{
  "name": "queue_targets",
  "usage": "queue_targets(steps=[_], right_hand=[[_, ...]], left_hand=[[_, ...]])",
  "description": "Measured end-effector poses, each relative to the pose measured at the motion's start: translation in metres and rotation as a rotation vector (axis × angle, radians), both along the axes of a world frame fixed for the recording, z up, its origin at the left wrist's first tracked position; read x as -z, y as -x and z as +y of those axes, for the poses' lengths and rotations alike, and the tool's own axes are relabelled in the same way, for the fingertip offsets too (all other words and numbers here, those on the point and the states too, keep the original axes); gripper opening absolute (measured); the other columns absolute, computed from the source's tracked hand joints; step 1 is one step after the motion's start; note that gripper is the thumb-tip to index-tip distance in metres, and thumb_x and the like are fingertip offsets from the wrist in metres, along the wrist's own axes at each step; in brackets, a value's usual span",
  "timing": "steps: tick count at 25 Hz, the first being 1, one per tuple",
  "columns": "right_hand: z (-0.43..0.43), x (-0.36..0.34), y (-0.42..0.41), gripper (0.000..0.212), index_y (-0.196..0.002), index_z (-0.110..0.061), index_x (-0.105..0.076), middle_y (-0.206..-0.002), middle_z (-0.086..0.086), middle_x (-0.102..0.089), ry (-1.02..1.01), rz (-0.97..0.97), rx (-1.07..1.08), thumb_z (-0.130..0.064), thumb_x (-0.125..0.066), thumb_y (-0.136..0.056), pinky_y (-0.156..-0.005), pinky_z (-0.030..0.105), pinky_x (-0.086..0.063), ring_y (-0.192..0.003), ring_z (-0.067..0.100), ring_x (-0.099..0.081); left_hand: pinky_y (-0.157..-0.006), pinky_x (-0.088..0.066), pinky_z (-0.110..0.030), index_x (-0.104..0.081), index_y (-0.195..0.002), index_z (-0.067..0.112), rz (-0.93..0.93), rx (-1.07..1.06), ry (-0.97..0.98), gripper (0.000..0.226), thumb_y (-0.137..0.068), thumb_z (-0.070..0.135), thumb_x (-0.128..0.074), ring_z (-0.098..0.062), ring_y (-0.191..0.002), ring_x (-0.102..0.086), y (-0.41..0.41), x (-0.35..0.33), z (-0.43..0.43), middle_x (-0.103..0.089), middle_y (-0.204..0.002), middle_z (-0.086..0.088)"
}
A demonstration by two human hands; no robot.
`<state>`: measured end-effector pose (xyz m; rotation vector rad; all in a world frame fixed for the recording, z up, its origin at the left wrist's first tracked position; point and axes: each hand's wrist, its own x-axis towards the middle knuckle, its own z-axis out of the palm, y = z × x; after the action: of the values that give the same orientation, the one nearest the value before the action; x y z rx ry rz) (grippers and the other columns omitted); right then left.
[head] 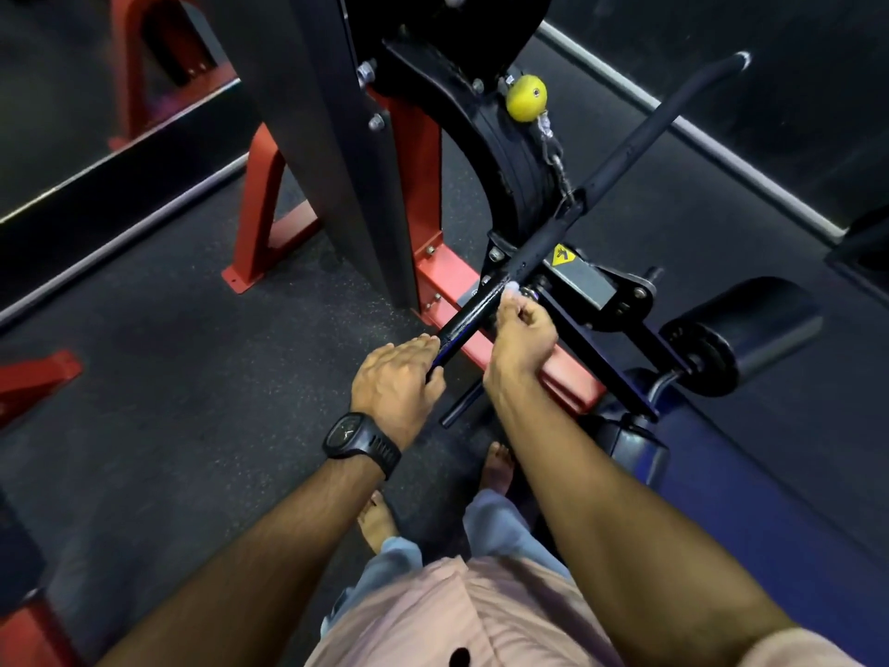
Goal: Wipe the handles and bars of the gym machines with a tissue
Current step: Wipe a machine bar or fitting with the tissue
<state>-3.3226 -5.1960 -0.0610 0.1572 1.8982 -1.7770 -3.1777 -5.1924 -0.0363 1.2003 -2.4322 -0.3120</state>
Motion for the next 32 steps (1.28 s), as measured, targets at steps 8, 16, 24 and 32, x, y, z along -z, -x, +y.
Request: queue_targets(steps=[8, 16, 24, 32], right_hand=[[-0.016, -0.009, 0.025, 0.016, -0.078, -0.025, -0.06, -0.078, 0.001, -0.068, -0.138, 0.126, 0.033, -0.023, -0.068, -0.092, -0.068, 0.033, -0.052, -0.063, 0.009, -0.057], [-0.011, -0.012, 0.016, 0.015, -0.094, -0.01, -0.065, -0.071, -0.002, -0.06, 0.002, -0.188, -0.014, 0.002, -0.057, -0.095, -0.056, 0.016, -0.049, -0.06, 0.006, -0.055], [-0.004, -0.021, -0.004, 0.019, -0.089, -0.008, -0.065, -0.068, -0.003, -0.052, 0.102, -0.535, -0.014, -0.002, -0.051, -0.1, -0.062, 0.02, -0.054, -0.058, 0.007, -0.05], [-0.011, -0.019, -0.003, 0.014, -0.104, -0.001, -0.063, -0.08, 0.004, -0.063, 0.191, -0.413, 0.15, 0.004, -0.052, -0.099, -0.079, 0.023, -0.055, -0.062, 0.007, -0.057]], left_hand=[[-0.088, -0.054, -0.034, -0.076, -0.104, 0.012, -0.047, 0.009, 0.009, 0.043, -0.08, 0.035, -0.049, -0.015, -0.093, -0.072, 0.0, -0.001, -0.002, -0.075, -0.104, -0.002], [-0.09, -0.053, -0.041, -0.074, -0.106, 0.007, -0.058, 0.024, 0.017, 0.037, -0.072, 0.02, -0.077, -0.021, -0.092, -0.073, 0.001, -0.002, -0.01, -0.075, -0.105, -0.007], [-0.083, -0.056, -0.039, -0.074, -0.105, 0.008, -0.031, 0.023, 0.005, 0.043, -0.066, 0.015, -0.089, -0.021, -0.087, -0.073, 0.005, -0.006, -0.01, -0.075, -0.104, -0.006], [-0.085, -0.055, -0.039, -0.074, -0.106, 0.007, -0.022, 0.023, 0.007, 0.041, -0.068, 0.015, -0.087, -0.022, -0.089, -0.073, 0.007, -0.006, -0.009, -0.075, -0.106, -0.007]])
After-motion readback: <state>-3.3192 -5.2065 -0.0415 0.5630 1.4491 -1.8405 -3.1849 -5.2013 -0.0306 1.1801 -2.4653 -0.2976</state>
